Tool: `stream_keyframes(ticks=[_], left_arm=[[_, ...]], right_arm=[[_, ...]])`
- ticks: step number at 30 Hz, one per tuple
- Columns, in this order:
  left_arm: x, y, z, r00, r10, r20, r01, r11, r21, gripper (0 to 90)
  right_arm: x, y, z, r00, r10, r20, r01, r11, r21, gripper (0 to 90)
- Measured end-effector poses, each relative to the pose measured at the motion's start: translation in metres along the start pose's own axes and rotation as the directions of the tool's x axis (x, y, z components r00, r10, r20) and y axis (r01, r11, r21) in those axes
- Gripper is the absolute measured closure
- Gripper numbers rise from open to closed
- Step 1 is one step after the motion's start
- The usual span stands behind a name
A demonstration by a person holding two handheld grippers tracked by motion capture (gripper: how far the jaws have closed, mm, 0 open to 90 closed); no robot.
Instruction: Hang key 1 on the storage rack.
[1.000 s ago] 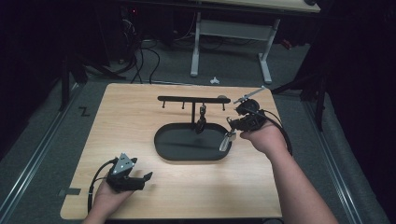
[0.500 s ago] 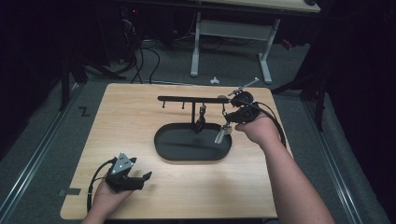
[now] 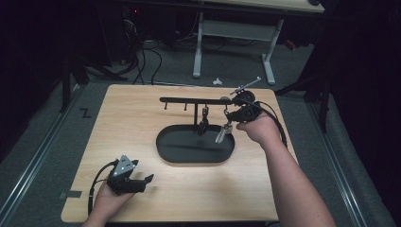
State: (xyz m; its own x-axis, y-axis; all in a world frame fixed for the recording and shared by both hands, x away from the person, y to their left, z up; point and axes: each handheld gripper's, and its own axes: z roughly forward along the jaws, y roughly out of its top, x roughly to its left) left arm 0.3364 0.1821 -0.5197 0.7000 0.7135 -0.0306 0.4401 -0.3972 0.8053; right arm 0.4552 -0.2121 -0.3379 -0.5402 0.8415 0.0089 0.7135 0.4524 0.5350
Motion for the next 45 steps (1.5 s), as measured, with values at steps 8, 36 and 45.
stream_keyframes(ticks=[8, 36, 45], left_arm=[[0.001, 0.0, -0.001, 1.0, -0.003, -0.001, 0.003, 1.0, -0.001, 17.9], [0.0, 0.0, 0.0, 1.0, 0.0, -0.002, 0.0, 1.0, 0.004, 17.9], [0.0, 0.0, 0.0, 1.0, -0.001, -0.002, 0.001, 1.0, 0.001, 17.9]], right_arm=[[-0.005, 0.002, 0.003, 0.9999, 0.006, 0.013, -0.006, 1.0, -0.015, 85.4], [-0.006, -0.017, 0.024, 0.9984, 0.033, 0.046, -0.034, 0.999, 0.039, 59.5], [-0.006, -0.029, 0.03, 0.9964, 0.068, 0.052, -0.069, 0.997, 0.031, 45.2]])
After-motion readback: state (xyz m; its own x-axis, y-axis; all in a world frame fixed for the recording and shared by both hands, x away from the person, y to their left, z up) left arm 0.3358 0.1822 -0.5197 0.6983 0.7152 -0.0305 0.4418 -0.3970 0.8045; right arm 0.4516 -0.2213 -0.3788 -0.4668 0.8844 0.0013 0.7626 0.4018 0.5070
